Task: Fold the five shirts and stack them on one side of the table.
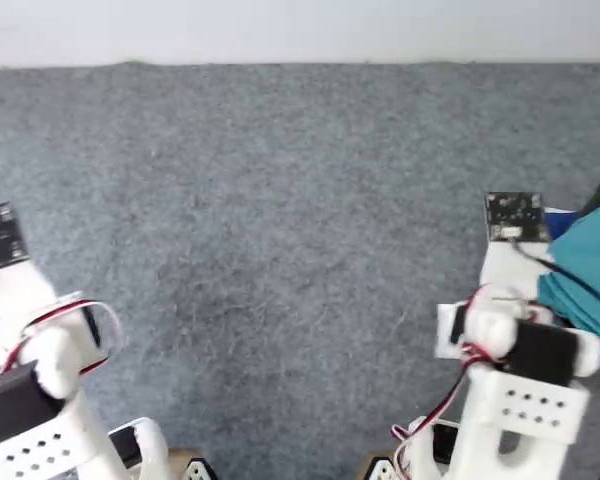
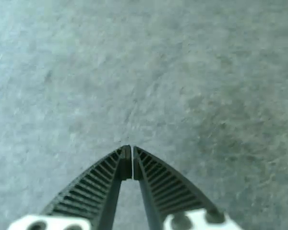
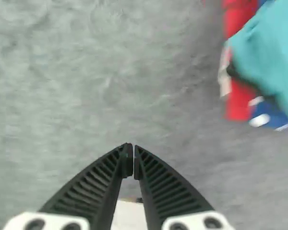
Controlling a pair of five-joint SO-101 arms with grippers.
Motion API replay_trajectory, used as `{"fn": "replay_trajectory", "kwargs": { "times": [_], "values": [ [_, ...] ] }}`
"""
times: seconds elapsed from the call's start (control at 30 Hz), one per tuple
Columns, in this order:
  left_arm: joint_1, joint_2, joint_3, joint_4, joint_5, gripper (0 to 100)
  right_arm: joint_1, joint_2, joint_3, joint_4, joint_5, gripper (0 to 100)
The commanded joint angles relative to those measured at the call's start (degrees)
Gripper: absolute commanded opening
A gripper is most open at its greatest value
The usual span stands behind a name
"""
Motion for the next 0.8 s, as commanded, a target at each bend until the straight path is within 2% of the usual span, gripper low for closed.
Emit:
{"fn": "replay_trajectory", "kwargs": {
  "times": [0.0, 0.13, 0.23, 0.37, 0.57, 0.77],
  "values": [
    [5.27, -0.7, -1.8, -4.48, 0.97, 1, -3.56, -2.33, 3.87, -5.85, -8.7, 1.1],
    [8.97, -0.7, 1.63, -10.02, 5.8, 1, -6.55, -3.21, 9.32, -13.41, -11.87, 0.9],
    [14.77, -0.88, 6.2, -11.43, 10.81, 1, -9.63, -4.18, 14.59, -17.45, -13.98, 0.9],
    [20.57, -7.47, 14.11, -16.7, 13.8, 1, -12.62, -6.9, 20.84, -22.02, -15.74, 0.9],
    [21.36, -27.78, 35.03, -30.15, 13.71, 1, -12.88, -13.32, 30.77, -29.41, -15.47, 0.9],
    [21.36, -42.46, 49.71, -30.68, 11.78, 1, -13.49, -19.82, 41.32, -32.66, -15.21, 0.9]
  ]
}}
